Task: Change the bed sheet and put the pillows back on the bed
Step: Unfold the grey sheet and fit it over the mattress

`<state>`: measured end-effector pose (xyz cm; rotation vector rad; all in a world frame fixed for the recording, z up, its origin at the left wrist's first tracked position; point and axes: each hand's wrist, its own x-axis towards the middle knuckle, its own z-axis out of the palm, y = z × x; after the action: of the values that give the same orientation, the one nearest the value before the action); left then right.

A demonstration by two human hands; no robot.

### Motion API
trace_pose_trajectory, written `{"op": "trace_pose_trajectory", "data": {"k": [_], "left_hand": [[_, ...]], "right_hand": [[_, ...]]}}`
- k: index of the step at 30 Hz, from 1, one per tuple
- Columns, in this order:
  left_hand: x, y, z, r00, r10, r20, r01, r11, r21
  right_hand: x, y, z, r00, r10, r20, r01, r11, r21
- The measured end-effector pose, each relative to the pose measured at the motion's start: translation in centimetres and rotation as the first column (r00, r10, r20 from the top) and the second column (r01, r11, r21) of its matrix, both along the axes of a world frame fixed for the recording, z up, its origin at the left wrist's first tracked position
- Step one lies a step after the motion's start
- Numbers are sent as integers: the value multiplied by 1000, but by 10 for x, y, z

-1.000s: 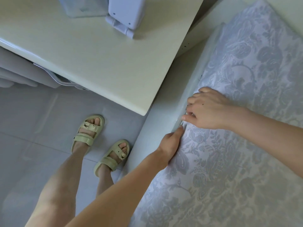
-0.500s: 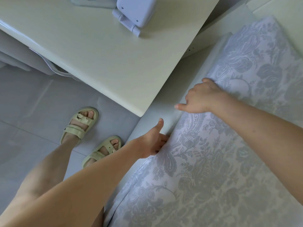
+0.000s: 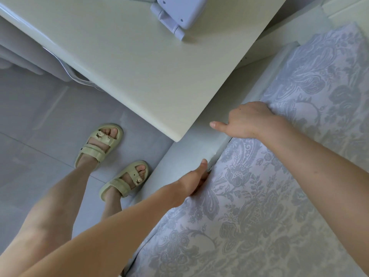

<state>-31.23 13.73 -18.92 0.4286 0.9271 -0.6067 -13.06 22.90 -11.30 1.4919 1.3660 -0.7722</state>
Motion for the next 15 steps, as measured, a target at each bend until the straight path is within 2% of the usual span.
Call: {"op": "trace_pose_trajectory", "data": {"k": [2,4,7,8,10,12,13,15], "left_hand": [[2,-1,-3,1000,2,18,-1,999,-45],[0,3,-3,998,37,41,-33,995,-95],[-7,5,-5,989,139,46,-129,976,-176],[-11,5,-2,981,193,18,-187,966,-178],[-22,2,6,933,350,-84,-357,928,-102],[-38,-4,17,828,535,-167,-534,844,54],[-48,-8,21,806,567,-167,-557,824,109],[-72,-17,26,873,474,-111,-461,878,127]], "right_hand": [[-7,-1,5,996,22,-92,-14,996,84],[-21,-8,7,975,-3,-220,23,996,91],[-45,-33,8,927,-240,-290,227,971,-78],[-52,-43,7,924,-256,-283,232,966,-118],[-61,-56,0,948,-192,-253,157,976,-151],[-63,-57,-6,963,-147,-226,116,982,-148],[-64,-55,-8,965,-161,-207,131,980,-153],[-67,-50,-10,963,-216,-160,187,966,-181]]}}
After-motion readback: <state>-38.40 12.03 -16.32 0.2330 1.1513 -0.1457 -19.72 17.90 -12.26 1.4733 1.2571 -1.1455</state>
